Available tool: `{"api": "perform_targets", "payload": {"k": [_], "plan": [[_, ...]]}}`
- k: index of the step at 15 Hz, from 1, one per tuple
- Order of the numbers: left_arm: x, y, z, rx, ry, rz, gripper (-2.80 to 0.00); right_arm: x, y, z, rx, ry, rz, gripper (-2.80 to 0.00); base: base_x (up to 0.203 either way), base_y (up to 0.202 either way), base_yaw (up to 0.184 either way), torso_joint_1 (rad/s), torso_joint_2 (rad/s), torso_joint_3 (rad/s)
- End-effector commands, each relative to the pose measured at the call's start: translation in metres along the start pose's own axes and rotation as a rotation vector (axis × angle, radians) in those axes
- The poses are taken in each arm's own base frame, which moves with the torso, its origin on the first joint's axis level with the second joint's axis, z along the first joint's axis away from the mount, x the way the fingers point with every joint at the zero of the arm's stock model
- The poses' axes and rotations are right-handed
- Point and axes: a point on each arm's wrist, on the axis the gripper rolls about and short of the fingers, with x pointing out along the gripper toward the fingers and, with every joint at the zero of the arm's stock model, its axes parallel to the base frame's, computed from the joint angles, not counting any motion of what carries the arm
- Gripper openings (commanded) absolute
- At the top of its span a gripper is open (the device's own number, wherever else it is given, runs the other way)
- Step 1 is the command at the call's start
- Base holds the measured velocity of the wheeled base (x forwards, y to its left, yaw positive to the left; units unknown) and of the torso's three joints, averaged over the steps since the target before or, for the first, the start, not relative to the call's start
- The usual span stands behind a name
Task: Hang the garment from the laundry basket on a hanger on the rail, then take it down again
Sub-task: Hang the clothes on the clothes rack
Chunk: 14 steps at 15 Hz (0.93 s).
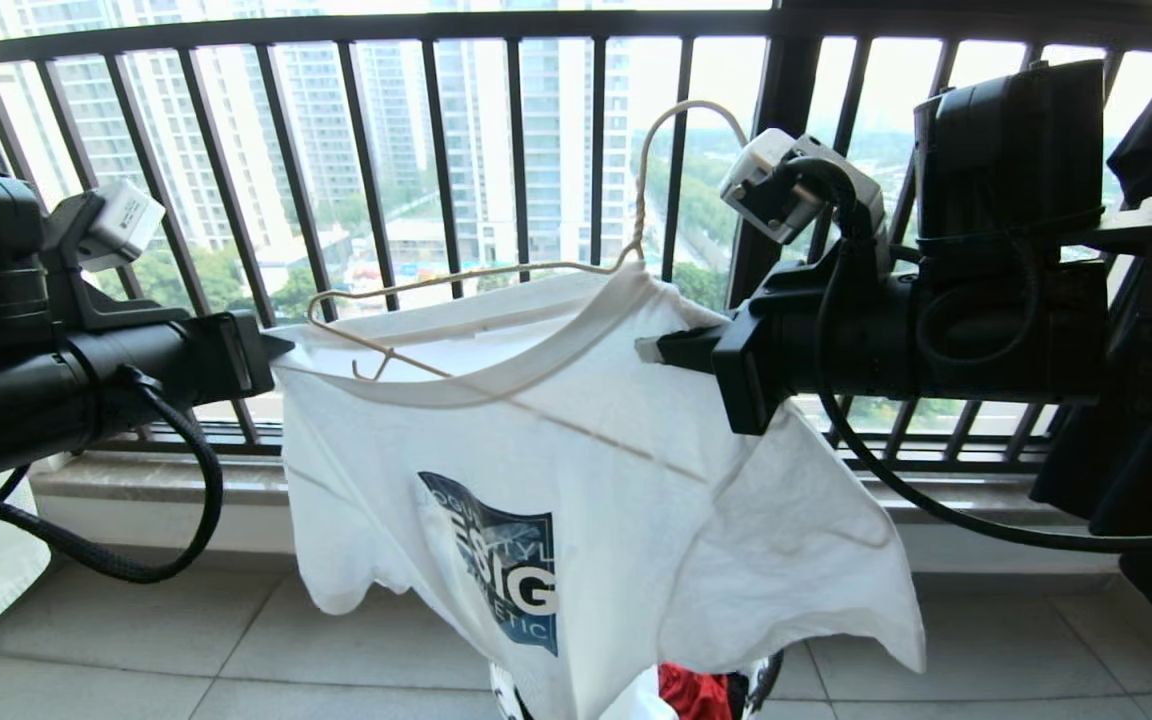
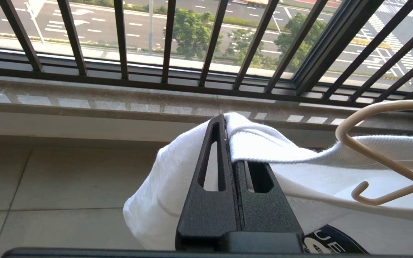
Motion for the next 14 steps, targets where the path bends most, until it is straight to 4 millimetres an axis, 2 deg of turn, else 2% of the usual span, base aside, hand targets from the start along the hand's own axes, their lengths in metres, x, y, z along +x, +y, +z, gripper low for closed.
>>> {"api": "perform_targets", "payload": {"k": [1,3,5,9,14], "plan": [[-0.014,-0.003,0.010,-0.006,0.019,-0.014,-2.80,0.004,-0.001,-0.003,-0.007,0.013,0.002,-2.80,0.000,0.000,0.000,0.000,0.00,0.000],[-0.019,0.004,0.017,-0.023,0.027,-0.049,-2.80,0.006,-0.001,-0.006,-0.017,0.022,0.006,-2.80,0.000,0.000,0.000,0.000,0.00,0.000],[-0.016,0.008,0.018,-0.032,0.031,-0.042,-2.80,0.007,-0.001,-0.007,-0.016,0.023,0.006,-2.80,0.000,0.000,0.000,0.000,0.00,0.000],[0.005,0.021,0.016,-0.056,0.074,0.003,-2.80,0.004,-0.001,-0.007,-0.017,0.017,0.002,-2.80,0.000,0.000,0.000,0.000,0.00,0.000],[-0.001,0.019,0.027,-0.117,0.094,0.009,-2.80,0.007,0.000,-0.014,-0.084,-0.002,0.006,-2.80,0.000,0.000,0.000,0.000,0.00,0.000]]}}
